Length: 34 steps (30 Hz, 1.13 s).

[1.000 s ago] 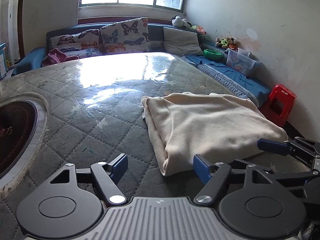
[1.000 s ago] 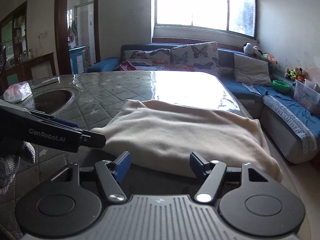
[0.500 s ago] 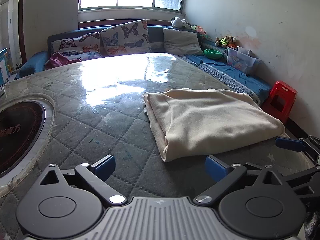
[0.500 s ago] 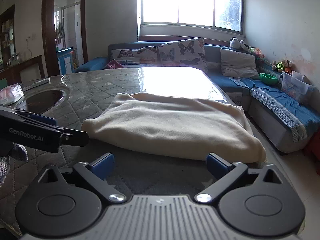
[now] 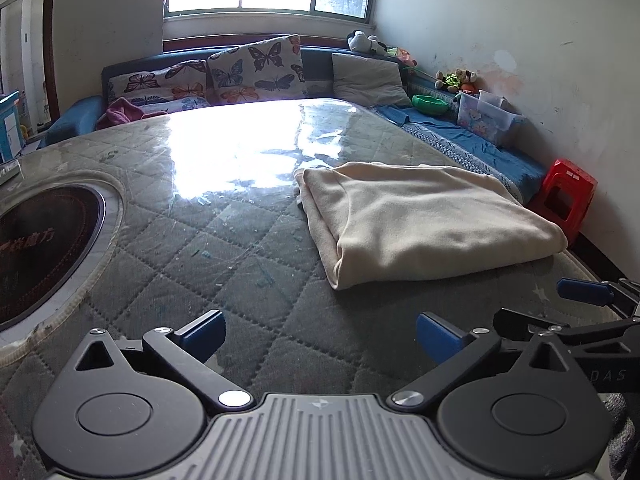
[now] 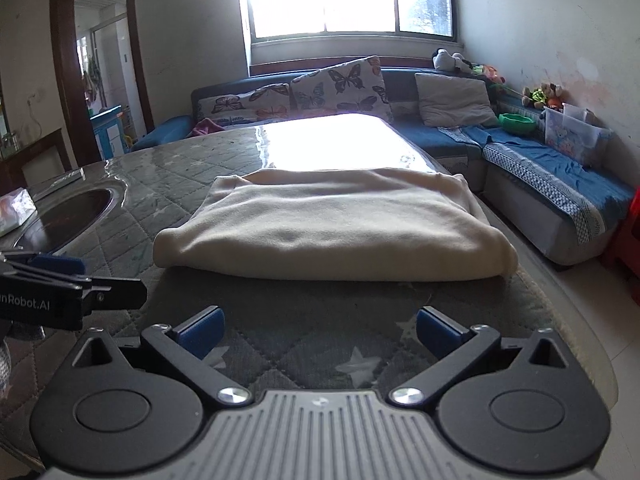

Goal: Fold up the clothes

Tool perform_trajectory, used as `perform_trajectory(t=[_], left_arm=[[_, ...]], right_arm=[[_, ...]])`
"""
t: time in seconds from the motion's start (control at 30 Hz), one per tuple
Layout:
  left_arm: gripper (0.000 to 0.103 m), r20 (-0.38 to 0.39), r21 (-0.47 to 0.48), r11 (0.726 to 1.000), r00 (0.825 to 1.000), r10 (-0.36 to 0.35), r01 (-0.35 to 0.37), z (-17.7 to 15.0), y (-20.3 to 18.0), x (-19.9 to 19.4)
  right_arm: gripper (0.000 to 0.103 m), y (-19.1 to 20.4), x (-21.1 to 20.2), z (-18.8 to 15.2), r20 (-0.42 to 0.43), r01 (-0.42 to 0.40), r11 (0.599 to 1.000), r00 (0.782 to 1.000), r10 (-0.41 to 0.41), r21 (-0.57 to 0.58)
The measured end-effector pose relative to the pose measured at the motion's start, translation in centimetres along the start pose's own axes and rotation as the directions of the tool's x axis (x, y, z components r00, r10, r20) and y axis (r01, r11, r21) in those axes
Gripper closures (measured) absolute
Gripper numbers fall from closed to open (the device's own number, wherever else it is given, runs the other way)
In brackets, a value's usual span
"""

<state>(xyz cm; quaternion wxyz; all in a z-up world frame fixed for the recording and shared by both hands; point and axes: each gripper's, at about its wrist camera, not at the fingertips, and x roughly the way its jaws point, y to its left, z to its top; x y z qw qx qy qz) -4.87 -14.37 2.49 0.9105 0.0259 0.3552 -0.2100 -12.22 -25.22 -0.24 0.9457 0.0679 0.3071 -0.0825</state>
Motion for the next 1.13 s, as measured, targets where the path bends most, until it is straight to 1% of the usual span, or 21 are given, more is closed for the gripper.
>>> perform_trajectory(t=[0.27,0.6,1.13], left_arm=[[0.0,0.004,-0.001,1.0,1.0,0.006,-0.006,-0.6,-0.2,-0.8],[0.0,0.02,0.014,1.0,1.0,0.015,-0.015,-1.0,-0.9,-1.8],[0.0,0.033,0.037,0.999,0.999,0.013,-0.014,-1.5,-1.8,-2.7]], right_arm=[[0.0,0.2,-0.5,-0.3,-0.001,0.004,1.0,1.0,-0.004,0.008],[0.0,0.5,-1.7,-0.5,0.026,0.015,1.0,1.0,-0.015,-0.006],[0.0,0.2,-3.2,-1.3,0.048,0.022,1.0,0.999,-0.022,0.015]])
